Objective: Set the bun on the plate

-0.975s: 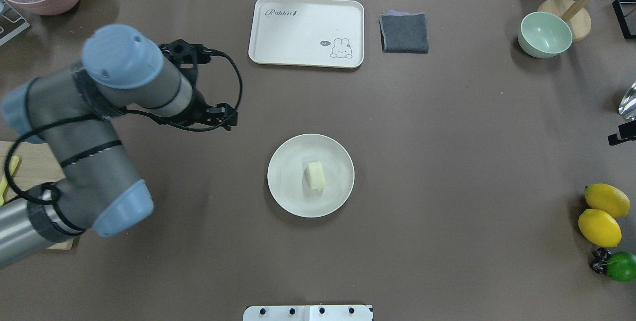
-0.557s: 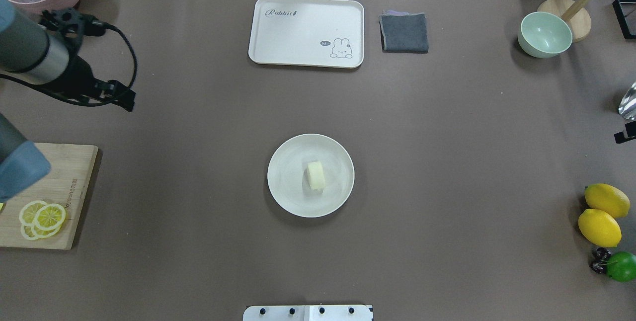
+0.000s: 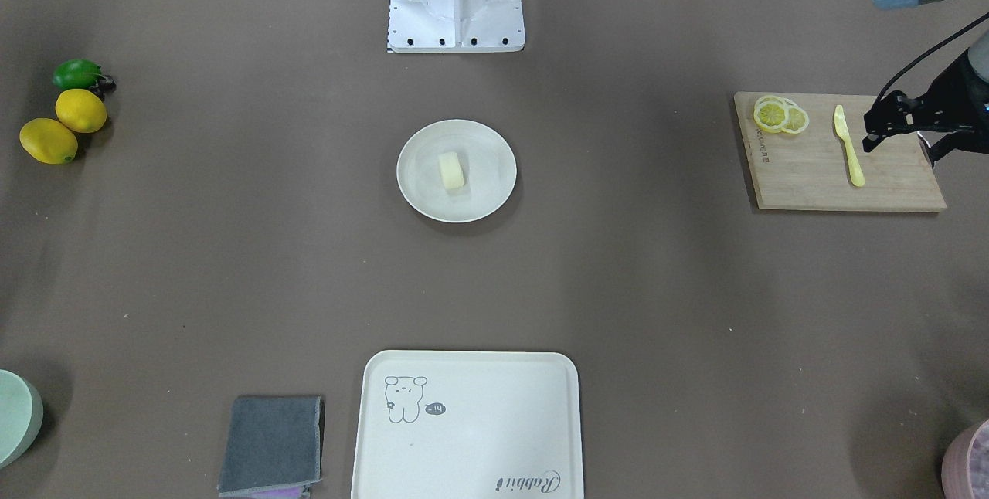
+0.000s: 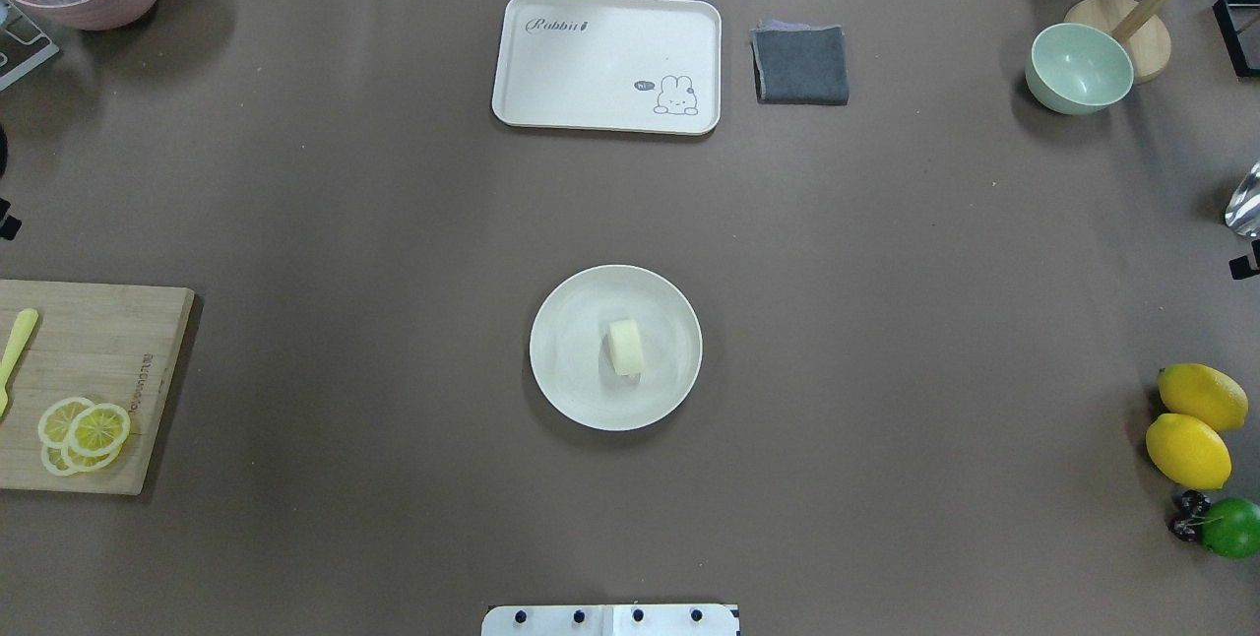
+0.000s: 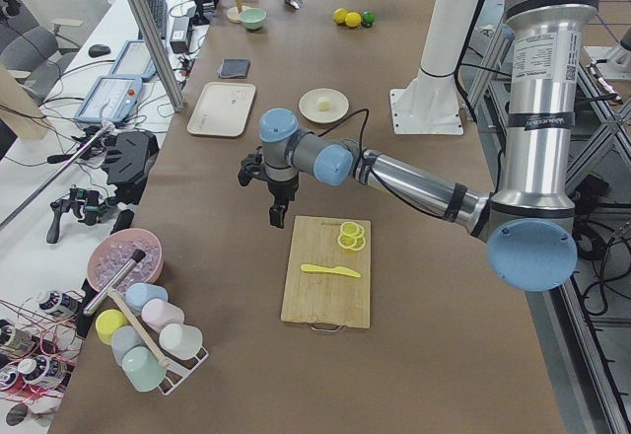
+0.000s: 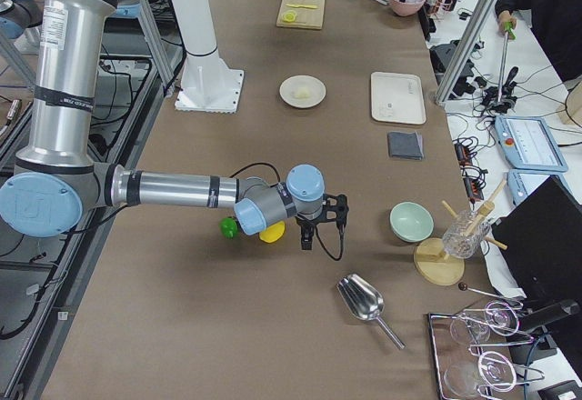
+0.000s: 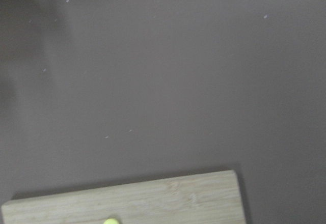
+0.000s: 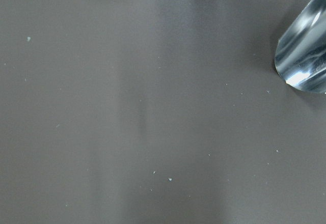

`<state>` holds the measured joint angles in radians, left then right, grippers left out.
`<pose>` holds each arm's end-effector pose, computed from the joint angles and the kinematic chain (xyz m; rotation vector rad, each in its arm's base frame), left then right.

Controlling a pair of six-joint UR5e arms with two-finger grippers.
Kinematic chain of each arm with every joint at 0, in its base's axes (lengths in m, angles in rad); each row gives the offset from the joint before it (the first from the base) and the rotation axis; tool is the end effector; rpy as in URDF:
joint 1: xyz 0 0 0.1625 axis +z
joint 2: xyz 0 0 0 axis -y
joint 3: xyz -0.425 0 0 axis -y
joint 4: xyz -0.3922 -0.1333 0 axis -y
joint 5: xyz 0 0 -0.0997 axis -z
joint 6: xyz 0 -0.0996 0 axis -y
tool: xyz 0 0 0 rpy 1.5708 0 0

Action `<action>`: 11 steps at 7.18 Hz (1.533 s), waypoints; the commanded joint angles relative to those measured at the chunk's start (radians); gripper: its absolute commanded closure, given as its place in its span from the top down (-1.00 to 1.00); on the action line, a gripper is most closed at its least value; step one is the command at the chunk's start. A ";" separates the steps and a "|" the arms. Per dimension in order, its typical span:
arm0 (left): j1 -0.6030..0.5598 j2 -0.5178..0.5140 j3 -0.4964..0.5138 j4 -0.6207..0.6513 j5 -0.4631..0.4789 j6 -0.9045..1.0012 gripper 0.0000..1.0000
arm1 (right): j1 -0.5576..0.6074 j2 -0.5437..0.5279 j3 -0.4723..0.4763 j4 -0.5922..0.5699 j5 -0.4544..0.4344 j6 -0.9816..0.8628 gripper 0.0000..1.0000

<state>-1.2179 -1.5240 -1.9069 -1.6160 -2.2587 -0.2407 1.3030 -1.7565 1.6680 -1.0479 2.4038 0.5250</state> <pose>0.0986 -0.4704 0.5151 0.1080 0.7467 0.2219 -0.0565 -0.4312 0.6337 0.0606 -0.9126 0.0581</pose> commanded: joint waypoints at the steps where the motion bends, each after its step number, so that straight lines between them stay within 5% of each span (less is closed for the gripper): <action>1: -0.031 0.082 0.009 -0.030 -0.044 0.115 0.96 | 0.010 0.000 -0.001 0.002 -0.002 -0.016 1.00; 7: -0.068 0.090 0.113 -0.084 -0.068 0.113 0.96 | 0.041 -0.015 -0.001 0.000 -0.003 -0.065 1.00; 11: -0.074 0.100 0.098 -0.074 -0.068 0.113 0.96 | 0.044 -0.031 0.006 0.006 -0.003 -0.068 1.00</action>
<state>-1.2894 -1.4273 -1.8057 -1.6910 -2.3262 -0.1273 1.3448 -1.7832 1.6718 -1.0435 2.4007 0.4595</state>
